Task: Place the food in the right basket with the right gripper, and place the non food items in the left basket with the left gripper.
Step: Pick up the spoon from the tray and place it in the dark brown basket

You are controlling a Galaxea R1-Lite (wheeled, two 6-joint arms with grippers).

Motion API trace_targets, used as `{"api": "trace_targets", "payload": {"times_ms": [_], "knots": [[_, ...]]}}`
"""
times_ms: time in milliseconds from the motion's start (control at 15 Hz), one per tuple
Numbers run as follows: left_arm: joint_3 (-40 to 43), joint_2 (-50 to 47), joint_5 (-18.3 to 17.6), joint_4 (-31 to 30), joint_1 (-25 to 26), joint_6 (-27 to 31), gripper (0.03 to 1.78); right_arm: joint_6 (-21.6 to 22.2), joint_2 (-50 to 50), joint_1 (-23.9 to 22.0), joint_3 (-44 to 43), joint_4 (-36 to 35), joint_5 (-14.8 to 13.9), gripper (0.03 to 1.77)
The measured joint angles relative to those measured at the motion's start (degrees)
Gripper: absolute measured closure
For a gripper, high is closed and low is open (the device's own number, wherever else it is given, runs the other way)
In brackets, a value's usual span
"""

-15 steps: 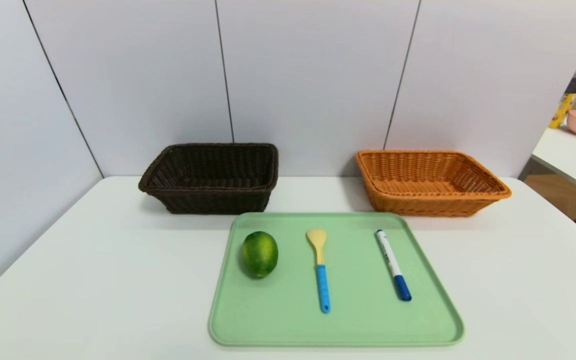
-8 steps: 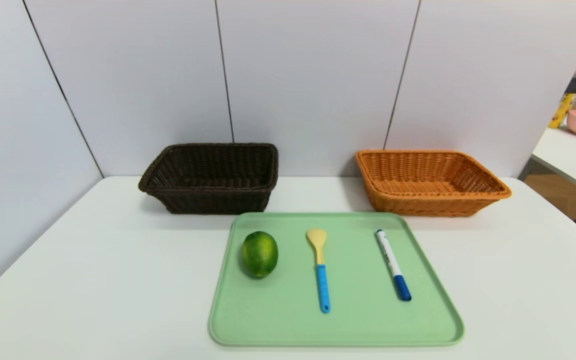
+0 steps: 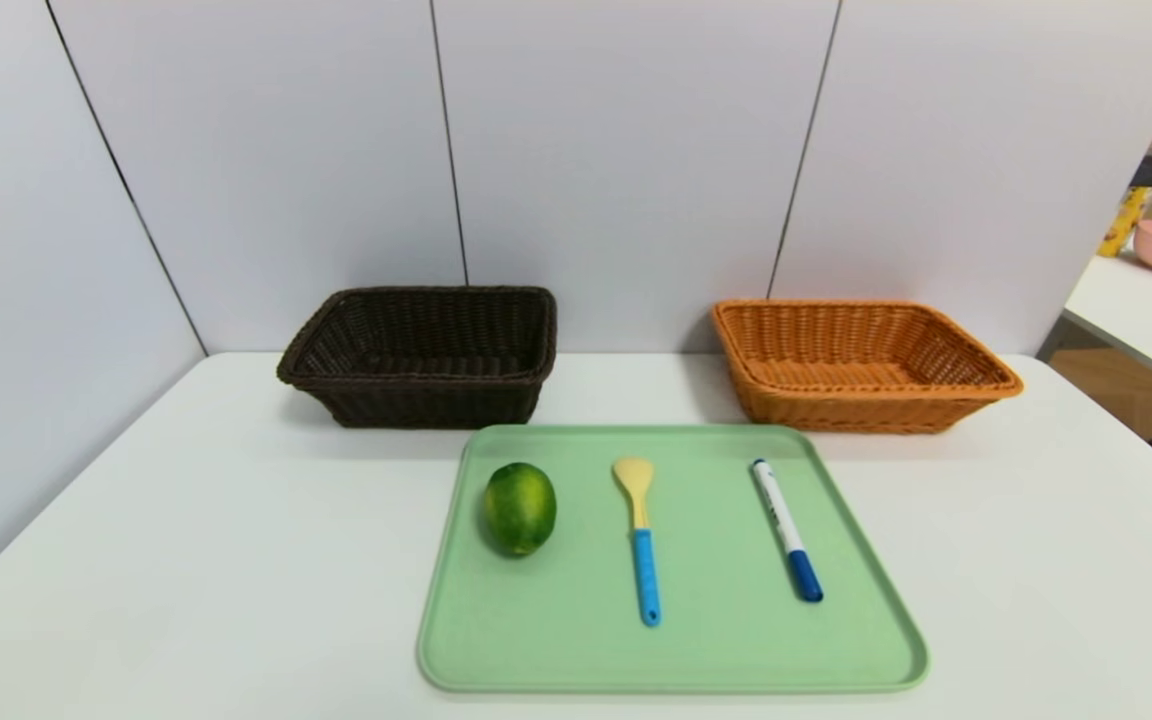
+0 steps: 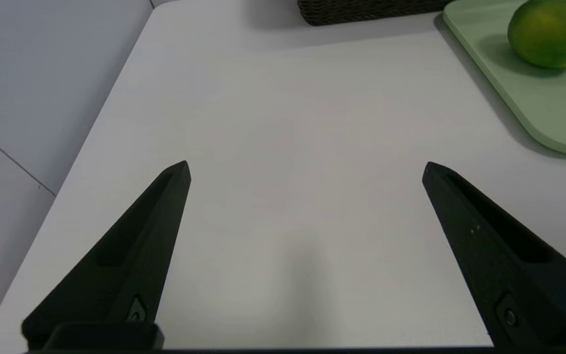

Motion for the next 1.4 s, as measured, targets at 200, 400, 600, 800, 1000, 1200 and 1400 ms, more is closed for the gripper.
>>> {"api": "trace_targets", "payload": {"times_ms": [200, 400, 600, 800, 1000, 1200, 1400], "knots": [[-8.8, 9.4, 0.0, 6.3, -4.3, 3.1, 0.12, 0.0, 0.0, 0.0, 0.0, 0.0, 0.0, 0.1], [-17.4, 20.2, 0.0, 12.0, -9.5, 6.1, 0.12, 0.0, 0.0, 0.0, 0.0, 0.0, 0.0, 0.1], [-23.6, 30.8, 0.1, 13.9, -15.3, 8.5, 0.12, 0.0, 0.0, 0.0, 0.0, 0.0, 0.0, 0.1], [-28.1, 41.4, 0.2, 13.9, -23.3, 8.8, 0.12, 0.0, 0.0, 0.0, 0.0, 0.0, 0.0, 0.1], [-32.2, 51.2, 0.2, 13.9, -30.3, 8.5, 0.12, 0.0, 0.0, 0.0, 0.0, 0.0, 0.0, 0.1], [-37.6, 59.3, 0.3, 14.0, -35.9, 7.8, 0.12, 0.0, 0.0, 0.0, 0.0, 0.0, 0.0, 0.1], [-44.3, 66.0, 0.5, 14.1, -41.6, 4.3, 0.12, 0.0, 0.0, 0.0, 0.0, 0.0, 0.0, 0.1]]}}
